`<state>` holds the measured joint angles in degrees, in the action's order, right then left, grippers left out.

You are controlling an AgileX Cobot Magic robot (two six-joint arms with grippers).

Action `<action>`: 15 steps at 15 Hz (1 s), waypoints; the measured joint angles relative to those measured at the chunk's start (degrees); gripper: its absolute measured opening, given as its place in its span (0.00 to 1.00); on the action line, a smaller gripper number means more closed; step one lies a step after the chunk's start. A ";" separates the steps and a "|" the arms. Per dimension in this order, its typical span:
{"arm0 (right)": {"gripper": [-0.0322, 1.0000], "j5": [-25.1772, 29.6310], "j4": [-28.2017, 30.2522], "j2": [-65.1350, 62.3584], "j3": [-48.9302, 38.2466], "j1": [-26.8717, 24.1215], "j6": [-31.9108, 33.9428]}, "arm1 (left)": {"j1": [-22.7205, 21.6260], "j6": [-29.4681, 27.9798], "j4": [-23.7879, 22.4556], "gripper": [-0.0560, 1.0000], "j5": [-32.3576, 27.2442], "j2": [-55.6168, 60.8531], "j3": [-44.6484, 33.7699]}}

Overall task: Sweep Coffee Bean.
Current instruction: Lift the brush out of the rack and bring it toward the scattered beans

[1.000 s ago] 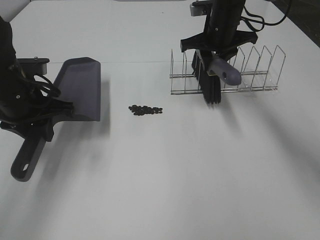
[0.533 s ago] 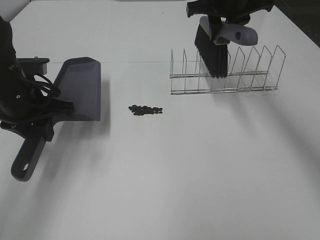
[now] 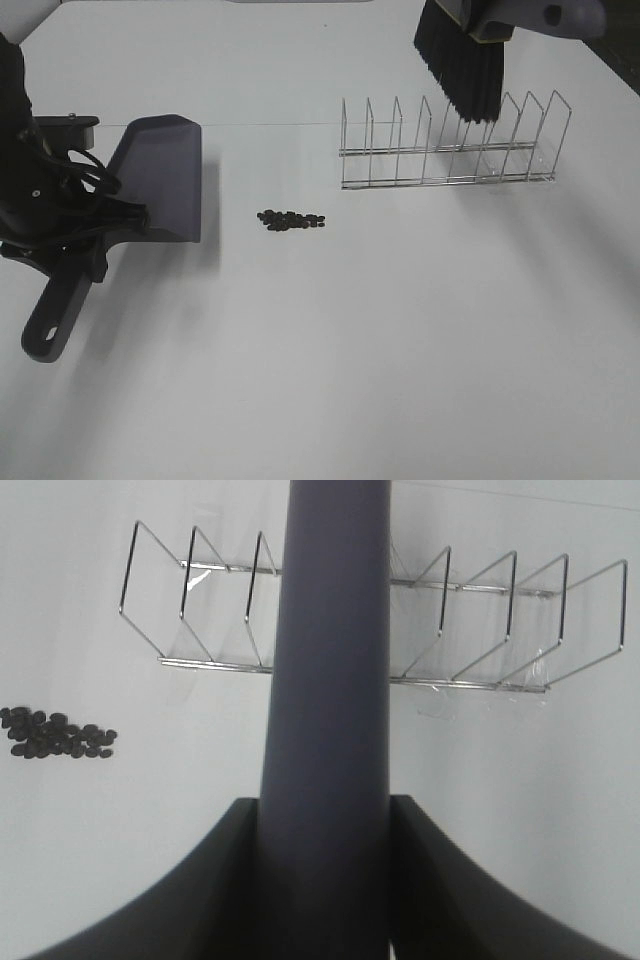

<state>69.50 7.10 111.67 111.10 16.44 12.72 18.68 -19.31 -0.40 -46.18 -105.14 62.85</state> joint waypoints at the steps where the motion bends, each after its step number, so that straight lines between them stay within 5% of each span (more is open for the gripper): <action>1: 0.31 0.63 0.00 -1.32 -0.86 0.00 0.00 | 0.00 0.00 0.00 0.36 0.00 0.00 0.00; 4: 0.31 0.97 0.00 -5.16 -3.55 0.00 0.00 | 0.00 0.00 -0.06 0.36 0.11 0.00 0.00; 7: 0.31 -1.09 -0.06 -14.04 -15.18 0.06 0.17 | 0.00 -0.06 -0.23 0.36 0.11 0.00 0.00; 15: 0.31 -22.00 -1.32 -20.86 -49.56 0.06 4.07 | 0.00 -0.11 -1.55 0.36 2.01 0.00 0.00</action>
<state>47.50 5.79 90.81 61.54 16.50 16.79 18.68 -19.42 -1.95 -44.18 -105.14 62.85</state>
